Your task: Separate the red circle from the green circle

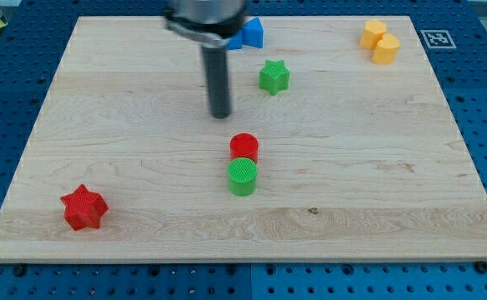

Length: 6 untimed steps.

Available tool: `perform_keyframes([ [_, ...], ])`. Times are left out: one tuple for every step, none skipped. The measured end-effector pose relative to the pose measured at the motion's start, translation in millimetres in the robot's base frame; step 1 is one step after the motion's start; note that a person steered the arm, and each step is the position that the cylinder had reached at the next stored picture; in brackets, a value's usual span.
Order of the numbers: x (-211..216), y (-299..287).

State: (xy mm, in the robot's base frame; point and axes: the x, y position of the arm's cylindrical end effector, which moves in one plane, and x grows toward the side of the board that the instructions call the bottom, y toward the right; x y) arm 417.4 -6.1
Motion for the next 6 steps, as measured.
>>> perform_keyframes([
  [27, 72],
  [77, 112],
  [88, 95],
  [78, 32],
  [74, -40],
  [74, -102],
])
